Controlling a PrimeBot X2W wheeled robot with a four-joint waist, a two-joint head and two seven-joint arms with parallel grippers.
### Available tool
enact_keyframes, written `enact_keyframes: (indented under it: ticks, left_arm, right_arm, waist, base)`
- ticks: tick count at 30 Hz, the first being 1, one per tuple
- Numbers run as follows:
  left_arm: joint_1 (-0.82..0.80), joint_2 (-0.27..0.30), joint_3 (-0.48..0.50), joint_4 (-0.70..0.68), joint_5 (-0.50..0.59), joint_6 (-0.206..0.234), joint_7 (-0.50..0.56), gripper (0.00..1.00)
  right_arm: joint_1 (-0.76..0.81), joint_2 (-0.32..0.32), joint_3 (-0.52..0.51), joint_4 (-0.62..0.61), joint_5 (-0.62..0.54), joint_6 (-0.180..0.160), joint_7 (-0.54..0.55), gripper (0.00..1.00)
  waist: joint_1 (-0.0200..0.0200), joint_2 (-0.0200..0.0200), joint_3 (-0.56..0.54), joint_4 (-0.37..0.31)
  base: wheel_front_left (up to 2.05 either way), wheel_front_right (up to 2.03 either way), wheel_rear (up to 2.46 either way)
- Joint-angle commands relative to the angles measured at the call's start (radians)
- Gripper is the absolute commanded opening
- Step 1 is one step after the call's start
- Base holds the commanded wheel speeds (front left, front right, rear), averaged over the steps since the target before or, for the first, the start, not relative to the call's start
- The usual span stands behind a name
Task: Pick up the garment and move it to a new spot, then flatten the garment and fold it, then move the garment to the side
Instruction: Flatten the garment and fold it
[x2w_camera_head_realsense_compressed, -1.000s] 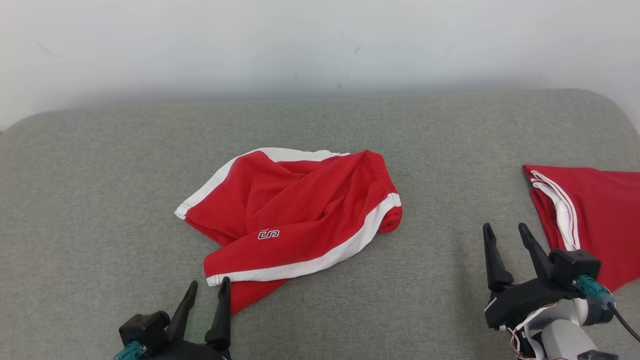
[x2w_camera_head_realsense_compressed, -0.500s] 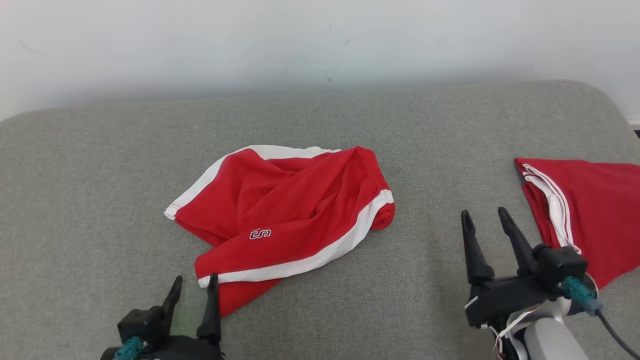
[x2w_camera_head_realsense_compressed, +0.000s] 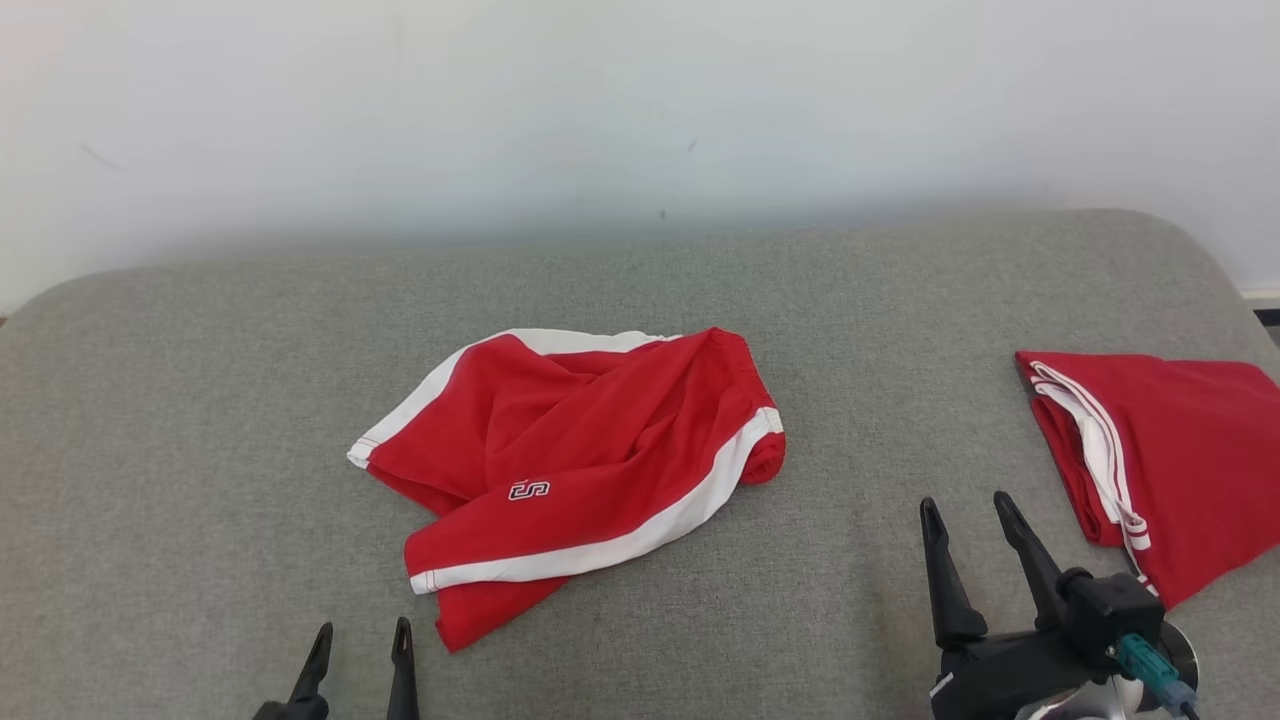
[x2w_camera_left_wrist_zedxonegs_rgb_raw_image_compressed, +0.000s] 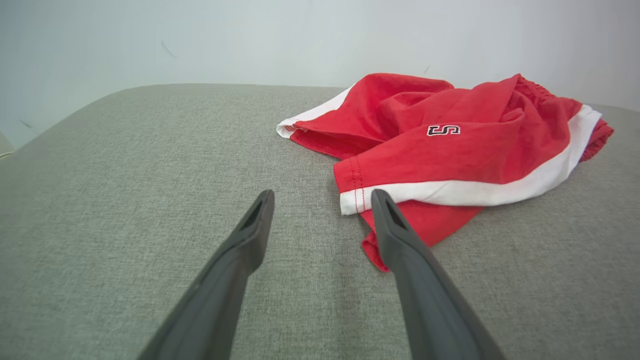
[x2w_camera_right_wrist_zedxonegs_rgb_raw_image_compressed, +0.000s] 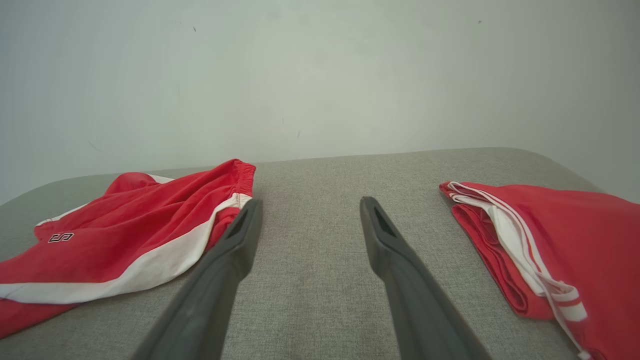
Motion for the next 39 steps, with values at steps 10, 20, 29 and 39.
enact_keyframes:
  ticks: [10,20,29,39]
  left_arm:
    - [0.085,0.001,0.082,-0.035,0.060,0.001,-0.001,1.00]
    - [0.103,0.001,0.124,-0.044,0.069,-0.021,-0.001,1.00]
    - [0.098,0.001,0.128,-0.039,0.063,-0.032,-0.001,1.00]
    - [0.032,0.001,0.089,0.011,-0.050,-0.103,-0.001,1.00]
  right_arm:
    - [0.055,0.002,-0.045,0.009,-0.024,-0.001,-0.004,1.00]
    - [0.059,-0.004,-0.071,0.027,-0.014,-0.001,-0.004,1.00]
    - [0.065,0.001,-0.062,0.038,-0.012,-0.001,-0.004,1.00]
    - [0.007,-0.003,-0.029,0.081,0.022,-0.001,-0.004,1.00]
  waist:
    - [0.0001,0.0000,-0.035,0.022]
    - [0.0001,0.0000,-0.056,0.033]
    - [0.0001,0.0000,-0.061,0.034]
    - [0.0001,0.0000,-0.011,0.048]
  base:
    - [0.00,0.00,0.00]
    - [0.00,0.00,0.00]
    - [0.00,0.00,0.00]
    - [0.00,0.00,0.00]
